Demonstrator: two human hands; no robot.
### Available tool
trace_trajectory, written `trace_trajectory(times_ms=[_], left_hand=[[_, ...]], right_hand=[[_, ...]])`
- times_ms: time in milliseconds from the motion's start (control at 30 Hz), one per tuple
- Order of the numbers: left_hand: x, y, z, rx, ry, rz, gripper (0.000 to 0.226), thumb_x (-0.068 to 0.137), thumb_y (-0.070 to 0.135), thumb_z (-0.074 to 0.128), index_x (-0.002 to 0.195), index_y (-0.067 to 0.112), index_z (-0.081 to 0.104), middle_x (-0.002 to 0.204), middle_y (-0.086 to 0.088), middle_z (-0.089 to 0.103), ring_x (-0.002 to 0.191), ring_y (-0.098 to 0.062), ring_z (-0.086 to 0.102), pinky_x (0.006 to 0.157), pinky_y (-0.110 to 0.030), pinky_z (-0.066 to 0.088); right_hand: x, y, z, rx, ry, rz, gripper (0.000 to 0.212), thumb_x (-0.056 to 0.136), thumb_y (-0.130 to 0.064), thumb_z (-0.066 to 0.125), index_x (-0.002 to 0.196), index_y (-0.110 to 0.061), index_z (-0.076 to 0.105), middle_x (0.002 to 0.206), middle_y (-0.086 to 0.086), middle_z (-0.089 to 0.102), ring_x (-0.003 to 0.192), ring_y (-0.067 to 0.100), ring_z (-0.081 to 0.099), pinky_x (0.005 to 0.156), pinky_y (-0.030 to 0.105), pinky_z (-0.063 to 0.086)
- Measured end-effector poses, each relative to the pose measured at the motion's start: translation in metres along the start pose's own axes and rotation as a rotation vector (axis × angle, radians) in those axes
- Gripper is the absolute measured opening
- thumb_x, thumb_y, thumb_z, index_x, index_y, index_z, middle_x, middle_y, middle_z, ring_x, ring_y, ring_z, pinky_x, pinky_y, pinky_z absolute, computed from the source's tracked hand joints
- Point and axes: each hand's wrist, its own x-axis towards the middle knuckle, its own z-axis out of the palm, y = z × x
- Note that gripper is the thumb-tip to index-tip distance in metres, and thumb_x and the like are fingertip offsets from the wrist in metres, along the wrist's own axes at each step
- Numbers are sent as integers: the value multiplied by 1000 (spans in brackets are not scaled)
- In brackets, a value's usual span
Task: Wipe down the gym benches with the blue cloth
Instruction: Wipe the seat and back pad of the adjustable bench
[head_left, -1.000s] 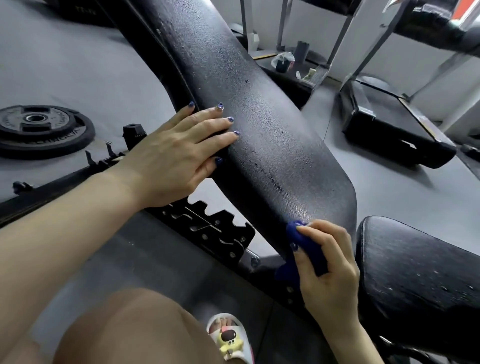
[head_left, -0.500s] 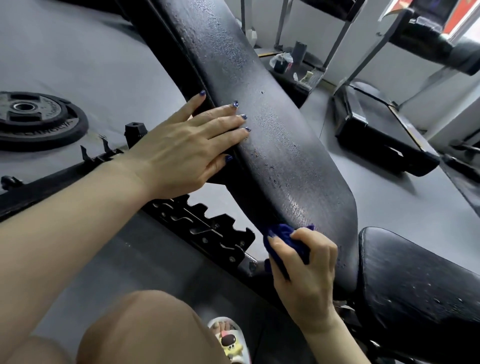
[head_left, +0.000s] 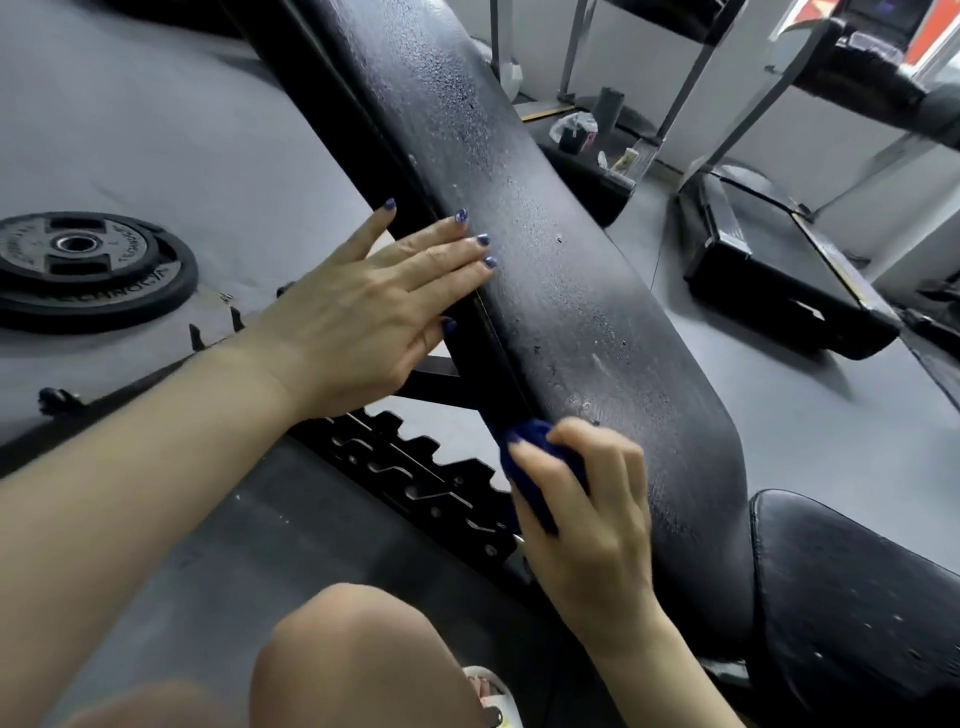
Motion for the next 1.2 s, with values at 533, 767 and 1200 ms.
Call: trace_trajectory(times_ms=[533,767,1200], left_hand=[[2,14,-7,-56,-131,-110,58,96,36,26,150,16,32,159,2,25,149,-13,11,120,-47,10],[1,25,-11,-70,-167,-171,62,94,39,21,152,17,27,160,3,20,149,-10,5,121,-44,4],[2,95,-34,-394,90,-548,53,97,27,37,149,14,35,157,3,28,147,-8,15,121,-32,9]], right_hand=[[72,-6,13,384,-41,333,17,80,-13,73,97,-12,73,98,1,58,94,23,55,87,28,45],[4,33,-27,439,-63,434,19,80,-11,73,99,-11,73,100,-1,58,96,21,58,85,31,48],[38,25,-17,372,107,432,20,80,-10,72,100,-7,70,103,6,56,97,24,51,91,27,42]])
